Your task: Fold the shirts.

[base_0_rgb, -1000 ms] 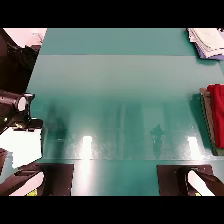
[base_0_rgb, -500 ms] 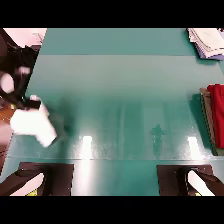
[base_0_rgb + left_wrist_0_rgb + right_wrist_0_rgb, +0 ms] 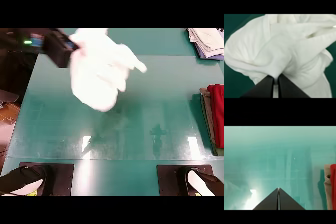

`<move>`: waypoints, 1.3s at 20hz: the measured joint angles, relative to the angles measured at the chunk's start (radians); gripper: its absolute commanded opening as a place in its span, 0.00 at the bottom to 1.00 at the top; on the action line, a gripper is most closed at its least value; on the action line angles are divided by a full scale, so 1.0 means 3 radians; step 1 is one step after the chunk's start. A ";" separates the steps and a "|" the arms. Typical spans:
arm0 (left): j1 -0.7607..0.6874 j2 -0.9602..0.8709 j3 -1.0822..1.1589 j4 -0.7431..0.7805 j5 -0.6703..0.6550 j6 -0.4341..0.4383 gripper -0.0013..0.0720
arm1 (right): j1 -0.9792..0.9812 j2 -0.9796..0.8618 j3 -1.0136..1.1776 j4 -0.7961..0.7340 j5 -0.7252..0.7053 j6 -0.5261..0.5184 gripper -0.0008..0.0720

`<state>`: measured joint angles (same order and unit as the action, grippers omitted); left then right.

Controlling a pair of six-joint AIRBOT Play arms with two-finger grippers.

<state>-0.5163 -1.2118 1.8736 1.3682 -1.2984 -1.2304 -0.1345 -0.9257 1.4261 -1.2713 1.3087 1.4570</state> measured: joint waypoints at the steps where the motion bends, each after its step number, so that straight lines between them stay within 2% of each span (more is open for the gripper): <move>1: -0.0066 -0.0149 0.0050 -0.0043 0.0036 0.0061 0.05 | 0.0000 0.0000 0.0000 0.0013 0.0000 0.0000 0.03; 3: -0.0141 -0.0487 0.0113 -0.0076 0.0117 0.0145 0.06 | 0.0000 0.0000 0.0000 0.0042 0.0000 0.0000 0.03; 4: -0.0163 -0.0664 0.0135 -0.0092 0.0184 0.0149 0.30 | 0.0000 0.0000 0.0000 0.0048 0.0000 0.0000 0.03; 5: -0.0170 -0.0818 0.0148 -0.0103 0.0258 0.0145 0.71 | 0.0000 0.0000 0.0001 0.0056 0.0000 0.0000 0.03; 6: -0.0170 -0.0958 0.0160 -0.0109 0.0309 0.0120 0.85 | 0.0000 0.0000 0.0000 0.0062 0.0000 0.0000 0.03; 10: 0.0009 -0.1198 0.0182 -0.0104 0.0289 -0.0095 0.85 | 0.0000 0.0000 0.0000 0.0066 -0.0009 0.0000 0.03; 14: 0.0429 -0.1219 0.0053 -0.0233 -0.0248 -0.0366 0.85 | 0.0000 0.0000 0.0000 0.0070 -0.0045 0.0000 0.03; 17: 0.0652 -0.1199 -0.0397 -0.0567 -0.0468 -0.0434 0.85 | 0.0000 0.0000 0.0000 0.0071 -0.0067 0.0000 0.03; 22: 0.0772 -0.1085 -0.1466 -0.0830 -0.0125 -0.0429 0.85 | 0.0000 0.0000 0.0000 0.0076 -0.0075 0.0000 0.03; 26: 0.0792 -0.1058 -0.2065 -0.0924 0.0179 -0.0298 0.85 | 0.0000 0.0000 0.0000 0.0079 -0.0074 0.0001 0.03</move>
<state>-0.2787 -1.5291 1.2541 1.0908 -1.2446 -1.3197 -0.1345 -0.9257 1.4261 -1.2476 1.2865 1.4574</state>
